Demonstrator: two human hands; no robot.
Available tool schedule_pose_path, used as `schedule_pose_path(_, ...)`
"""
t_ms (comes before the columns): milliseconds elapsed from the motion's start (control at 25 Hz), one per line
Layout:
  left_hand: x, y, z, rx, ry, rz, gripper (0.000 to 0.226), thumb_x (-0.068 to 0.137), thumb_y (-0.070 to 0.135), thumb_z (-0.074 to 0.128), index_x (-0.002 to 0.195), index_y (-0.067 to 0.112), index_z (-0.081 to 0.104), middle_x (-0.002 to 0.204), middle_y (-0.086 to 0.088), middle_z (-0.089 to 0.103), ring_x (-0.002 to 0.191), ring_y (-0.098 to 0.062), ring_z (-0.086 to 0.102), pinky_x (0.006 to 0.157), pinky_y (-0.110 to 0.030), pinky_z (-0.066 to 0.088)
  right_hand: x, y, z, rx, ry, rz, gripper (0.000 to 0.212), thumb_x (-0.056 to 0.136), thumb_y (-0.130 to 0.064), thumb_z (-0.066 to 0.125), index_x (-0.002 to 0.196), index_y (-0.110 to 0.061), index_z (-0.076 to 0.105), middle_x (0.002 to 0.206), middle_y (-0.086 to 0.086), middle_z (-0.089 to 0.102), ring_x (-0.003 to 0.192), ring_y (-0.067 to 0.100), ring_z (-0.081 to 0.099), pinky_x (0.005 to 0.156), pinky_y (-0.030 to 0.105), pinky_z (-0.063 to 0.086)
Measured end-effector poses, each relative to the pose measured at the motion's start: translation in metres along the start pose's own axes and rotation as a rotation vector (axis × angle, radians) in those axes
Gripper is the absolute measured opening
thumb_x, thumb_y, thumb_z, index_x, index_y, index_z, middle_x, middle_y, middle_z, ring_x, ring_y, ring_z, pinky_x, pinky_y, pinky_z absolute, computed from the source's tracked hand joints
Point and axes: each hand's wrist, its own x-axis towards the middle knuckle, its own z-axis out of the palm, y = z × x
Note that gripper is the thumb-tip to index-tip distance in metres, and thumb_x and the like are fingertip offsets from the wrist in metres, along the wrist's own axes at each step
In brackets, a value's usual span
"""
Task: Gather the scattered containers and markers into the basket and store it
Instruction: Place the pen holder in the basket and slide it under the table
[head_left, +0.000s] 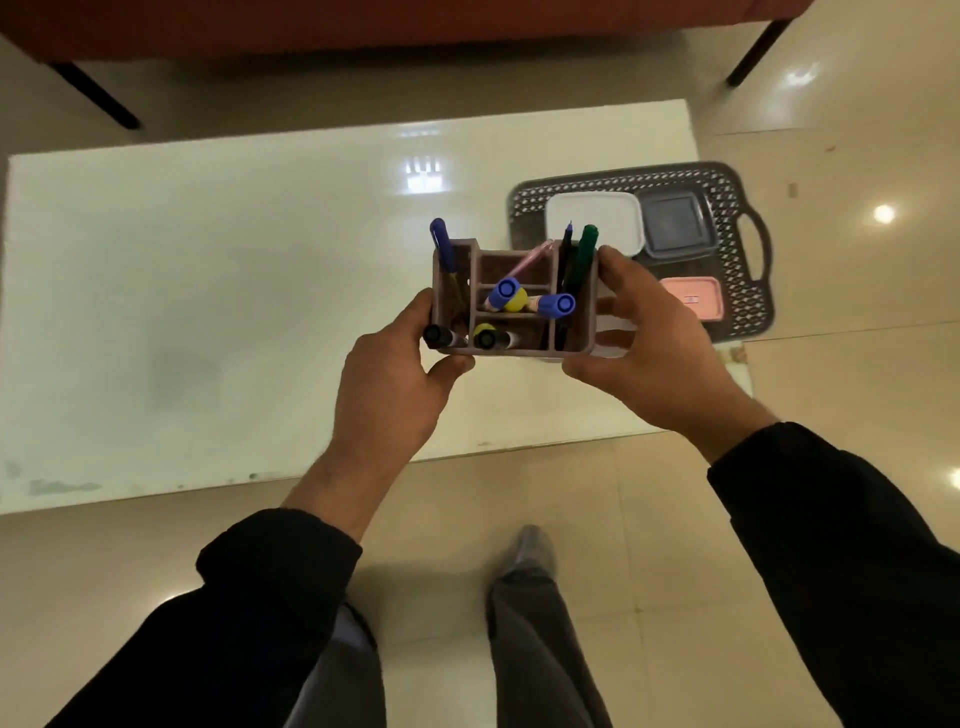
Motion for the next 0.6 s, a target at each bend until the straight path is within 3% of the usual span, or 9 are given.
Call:
schedule_pose_path(240, 0.018, 0.057, 0.074, 0.005, -0.043, -0.037, 0.047, 0.083, 0.031, 0.077, 0.126, 0.033, 0.057, 0.100, 0.016, 0.070, 0.085, -0.009, 0.060, 0.078, -0.025, 0.048, 0.012, 0.058, -0.064, 0.031, -0.007, 0.030, 0.083, 0.081, -0.009, 0.079, 0.149, -0.034, 0.039, 0.128, -0.022, 0.057, 0.108, -0.005, 0.058, 0.095, 0.024, 0.052)
schedule_pose_path(400, 0.037, 0.059, 0.107, 0.023, -0.086, -0.055, 0.047, 0.084, 0.028, 0.076, 0.127, 0.031, 0.057, 0.107, 0.011, 0.071, 0.098, -0.014, 0.065, 0.089, -0.035, 0.054, 0.035, 0.095, -0.067, 0.078, -0.012, 0.040, 0.078, 0.081, -0.011, 0.080, 0.145, -0.037, 0.043, 0.124, -0.021, 0.062, 0.111, 0.000, 0.062, 0.094, 0.030, 0.057)
schedule_pose_path(520, 0.043, 0.055, 0.125, 0.086, -0.117, -0.102, 0.045, 0.084, 0.028, 0.075, 0.126, 0.027, 0.058, 0.106, 0.007, 0.072, 0.097, -0.016, 0.066, 0.088, -0.038, 0.054, 0.047, 0.115, -0.061, 0.082, -0.041, 0.045, 0.074, 0.082, -0.016, 0.081, 0.143, -0.037, 0.044, 0.119, -0.022, 0.063, 0.105, -0.006, 0.062, 0.088, 0.023, 0.055)
schedule_pose_path(600, 0.046, 0.051, 0.136, 0.145, -0.134, -0.120, 0.044, 0.085, 0.029, 0.074, 0.125, 0.026, 0.058, 0.105, 0.006, 0.072, 0.095, -0.017, 0.067, 0.085, -0.037, 0.055, 0.054, 0.127, -0.055, 0.086, -0.063, 0.057, 0.073, 0.082, -0.018, 0.081, 0.143, -0.036, 0.043, 0.121, -0.018, 0.064, 0.107, -0.001, 0.064, 0.090, 0.027, 0.057)
